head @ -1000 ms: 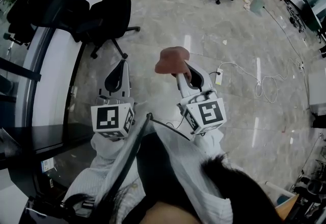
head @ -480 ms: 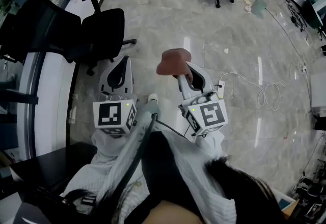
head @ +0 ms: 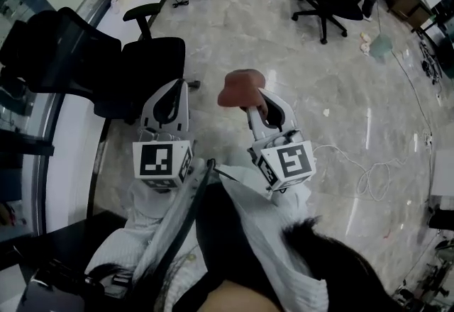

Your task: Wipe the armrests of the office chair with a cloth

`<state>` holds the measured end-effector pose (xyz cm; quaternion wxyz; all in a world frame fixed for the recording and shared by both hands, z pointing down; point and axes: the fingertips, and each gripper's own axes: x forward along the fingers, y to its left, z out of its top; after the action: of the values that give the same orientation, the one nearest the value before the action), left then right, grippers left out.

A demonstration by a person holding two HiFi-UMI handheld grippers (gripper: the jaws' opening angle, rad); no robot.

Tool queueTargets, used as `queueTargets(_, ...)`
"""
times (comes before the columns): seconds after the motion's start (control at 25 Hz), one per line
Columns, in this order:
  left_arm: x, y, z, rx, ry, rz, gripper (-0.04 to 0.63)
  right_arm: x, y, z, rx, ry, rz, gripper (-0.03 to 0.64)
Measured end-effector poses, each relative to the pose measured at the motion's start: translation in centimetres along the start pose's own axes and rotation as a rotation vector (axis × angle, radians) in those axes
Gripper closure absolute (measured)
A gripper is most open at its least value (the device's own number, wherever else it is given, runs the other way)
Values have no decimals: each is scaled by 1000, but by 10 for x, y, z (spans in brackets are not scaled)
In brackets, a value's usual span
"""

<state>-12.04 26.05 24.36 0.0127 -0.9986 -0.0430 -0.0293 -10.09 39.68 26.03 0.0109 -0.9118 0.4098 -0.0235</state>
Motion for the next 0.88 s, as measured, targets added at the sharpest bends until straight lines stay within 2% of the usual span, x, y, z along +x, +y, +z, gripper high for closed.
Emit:
queueTargets(0.12, 49, 24, -1, -3, 8, 106, 592, 58, -36, 0, 8, 12, 98, 589)
queueTargets(0.28, 101, 69, 6, -18, 0, 337, 592, 157, -68, 2, -19, 26, 330, 589)
queueTargets(0.44, 115, 105, 8, -41, 4, 565, 592, 233, -72, 11, -45, 44, 554, 589)
queueTargets(0.64, 84, 150, -14, -81, 60, 857, 592, 295, -25, -1, -53, 91, 820, 589)
queueTargets(0.88, 1, 196, -45, -132, 117, 1164, 592, 329, 78, -40, -54, 177, 1096, 589)
